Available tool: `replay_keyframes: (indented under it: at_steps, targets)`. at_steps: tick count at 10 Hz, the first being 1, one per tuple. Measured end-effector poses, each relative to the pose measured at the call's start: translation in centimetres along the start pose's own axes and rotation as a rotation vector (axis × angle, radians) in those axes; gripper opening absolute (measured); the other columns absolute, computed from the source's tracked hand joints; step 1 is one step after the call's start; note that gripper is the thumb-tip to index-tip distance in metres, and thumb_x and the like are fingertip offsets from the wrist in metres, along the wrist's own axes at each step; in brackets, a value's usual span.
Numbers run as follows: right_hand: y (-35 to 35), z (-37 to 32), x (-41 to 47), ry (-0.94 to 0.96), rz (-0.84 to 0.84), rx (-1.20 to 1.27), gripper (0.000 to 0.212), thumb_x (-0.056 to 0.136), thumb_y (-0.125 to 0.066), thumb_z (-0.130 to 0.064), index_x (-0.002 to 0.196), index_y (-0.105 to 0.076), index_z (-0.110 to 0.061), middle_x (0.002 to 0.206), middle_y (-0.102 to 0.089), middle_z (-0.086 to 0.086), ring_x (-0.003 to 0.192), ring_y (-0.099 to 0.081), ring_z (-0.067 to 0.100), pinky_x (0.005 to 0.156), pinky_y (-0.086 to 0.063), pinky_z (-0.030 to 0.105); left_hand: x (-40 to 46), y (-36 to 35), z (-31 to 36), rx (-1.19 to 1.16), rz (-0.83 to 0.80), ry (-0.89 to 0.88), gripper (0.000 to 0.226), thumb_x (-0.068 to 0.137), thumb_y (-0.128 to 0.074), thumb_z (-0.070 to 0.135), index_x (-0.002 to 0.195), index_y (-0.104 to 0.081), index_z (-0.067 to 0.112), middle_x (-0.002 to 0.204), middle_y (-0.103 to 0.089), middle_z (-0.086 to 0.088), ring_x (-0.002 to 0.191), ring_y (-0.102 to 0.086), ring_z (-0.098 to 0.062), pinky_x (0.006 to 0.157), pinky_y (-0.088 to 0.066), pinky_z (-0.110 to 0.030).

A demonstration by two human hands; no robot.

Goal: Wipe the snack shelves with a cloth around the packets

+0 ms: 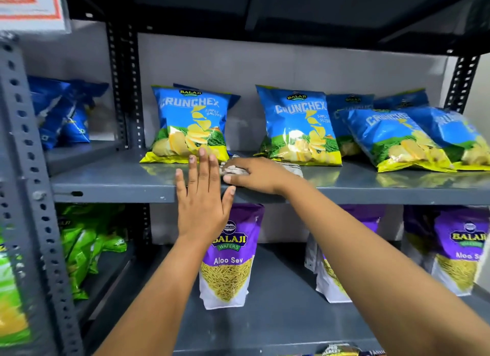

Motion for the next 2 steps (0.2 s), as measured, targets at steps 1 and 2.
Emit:
replay_keyframes:
  at_steps: [1,2]
  targets:
    - [0.5,0.6,-0.4,-0.029,0.029,0.059,0.045,0.093,-0.034,-0.052,0.130,-0.049,-0.031,0.146,-0.045,-0.002,0.137,-0.035,0.022,0.117,-0.011,0.049,0.1,0.2,0.1,-0.011,-0.011,-0.009,0.067,0.095,-0.009,0.048,0.141,-0.018,-0.001,0.148,-0.012,-0.014,0.136,-0.010,-0.031,0.110,0.005,-0.044]
    - [1.7,0.8,-0.6,-0.014,0.152,0.254,0.044,0.094,-0.037,-0.047,0.130,-0.052,-0.027,0.143,-0.049,0.003,0.139,-0.034,0.019,0.120,-0.008,0.048,-0.1,0.0,0.1,-0.042,-0.017,0.011,0.068,0.095,-0.009,0.049,0.141,-0.018,-0.001,0.148,-0.011,-0.015,0.136,-0.010,-0.030,0.110,0.005,-0.044]
Point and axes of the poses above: each hand's wrist, its own x-axis towards the middle knuckle, its own y-axis out of the back of the hand, z = x × y, the point moved 10 cm from there along x, towards the middle knuckle
